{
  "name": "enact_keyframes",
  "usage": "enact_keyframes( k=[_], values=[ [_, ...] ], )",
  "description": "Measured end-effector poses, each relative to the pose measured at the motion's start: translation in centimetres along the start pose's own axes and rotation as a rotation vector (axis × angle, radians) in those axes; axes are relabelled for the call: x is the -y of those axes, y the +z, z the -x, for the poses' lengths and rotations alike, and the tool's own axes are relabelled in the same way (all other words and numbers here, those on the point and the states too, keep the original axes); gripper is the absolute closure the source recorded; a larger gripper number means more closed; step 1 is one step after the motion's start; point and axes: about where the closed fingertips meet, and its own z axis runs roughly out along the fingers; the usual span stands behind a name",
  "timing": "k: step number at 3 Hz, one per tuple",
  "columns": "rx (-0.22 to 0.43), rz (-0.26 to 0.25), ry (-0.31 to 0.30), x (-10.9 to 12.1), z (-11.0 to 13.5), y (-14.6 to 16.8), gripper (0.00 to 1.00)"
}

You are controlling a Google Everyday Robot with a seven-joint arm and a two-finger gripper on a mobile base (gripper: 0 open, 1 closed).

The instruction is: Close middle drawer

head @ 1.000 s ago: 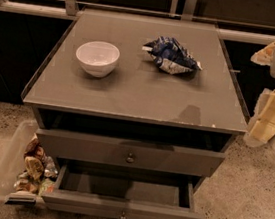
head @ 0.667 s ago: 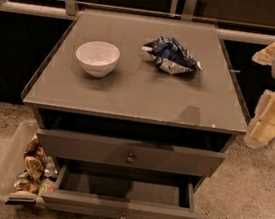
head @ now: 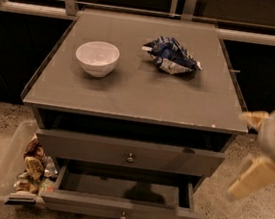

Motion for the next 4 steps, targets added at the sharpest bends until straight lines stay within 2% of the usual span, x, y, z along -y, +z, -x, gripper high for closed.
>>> enact_keyframes(
  k=[1,2,3,4],
  values=[
    [0.148,0.080,0.134,-3.7,-3.6,7.5,0.00],
    [0.208,0.202,0.242,-8.8,-7.1,15.7,0.00],
    [0.180,0.297,0.297,-11.2,-9.1,20.4,0.00],
    [0.186,0.302,0.295,-11.4,-9.0,20.5,0.00]
  ],
)
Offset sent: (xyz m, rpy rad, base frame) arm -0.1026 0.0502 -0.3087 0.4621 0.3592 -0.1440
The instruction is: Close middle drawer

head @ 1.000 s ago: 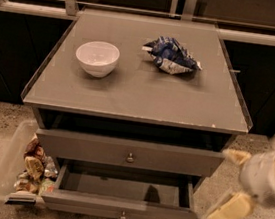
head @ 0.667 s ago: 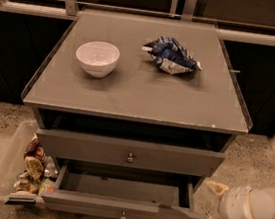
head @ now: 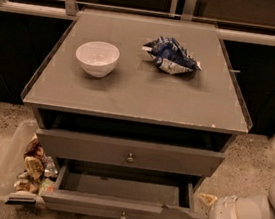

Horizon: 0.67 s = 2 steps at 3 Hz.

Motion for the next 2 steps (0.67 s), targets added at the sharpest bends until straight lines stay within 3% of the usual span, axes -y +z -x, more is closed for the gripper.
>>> enact_keyframes(
  k=[1,2],
  values=[
    [0.023,0.008,0.077,0.8,-2.1,0.8,0.00],
    [0.052,0.079,0.219,2.5,-7.7,5.2,0.00]
  ],
)
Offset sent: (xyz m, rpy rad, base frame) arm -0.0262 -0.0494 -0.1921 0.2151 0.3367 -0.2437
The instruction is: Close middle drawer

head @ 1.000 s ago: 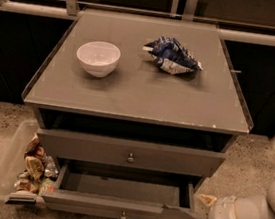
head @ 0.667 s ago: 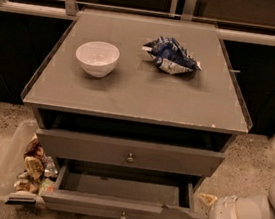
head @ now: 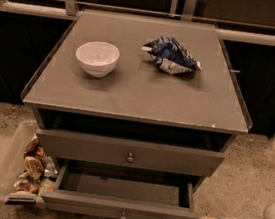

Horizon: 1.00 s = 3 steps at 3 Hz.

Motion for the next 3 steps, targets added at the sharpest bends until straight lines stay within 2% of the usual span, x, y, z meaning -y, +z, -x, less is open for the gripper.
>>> enact_keyframes(
  k=[1,2,3],
  values=[
    [0.044,0.037,0.087,3.1,-3.7,3.4,0.17],
    [0.049,0.062,0.106,3.2,-4.5,4.6,0.33],
    [0.049,0.062,0.106,3.2,-4.5,4.6,0.56]
  ],
)
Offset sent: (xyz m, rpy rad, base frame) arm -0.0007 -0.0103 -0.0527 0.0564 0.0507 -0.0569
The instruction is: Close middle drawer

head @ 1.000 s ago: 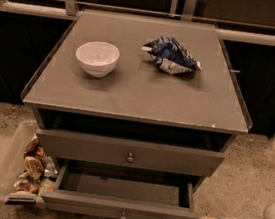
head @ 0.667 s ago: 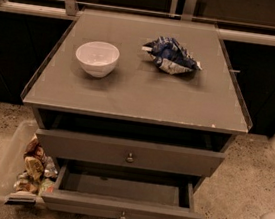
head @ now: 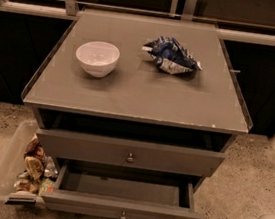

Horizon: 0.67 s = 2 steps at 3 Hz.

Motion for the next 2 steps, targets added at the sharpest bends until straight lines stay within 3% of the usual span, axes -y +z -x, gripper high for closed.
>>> enact_keyframes(
  k=[1,2],
  values=[
    [0.036,0.005,0.030,1.4,-0.2,0.6,0.80],
    [0.113,0.003,0.004,3.5,1.4,1.1,1.00]
  ],
)
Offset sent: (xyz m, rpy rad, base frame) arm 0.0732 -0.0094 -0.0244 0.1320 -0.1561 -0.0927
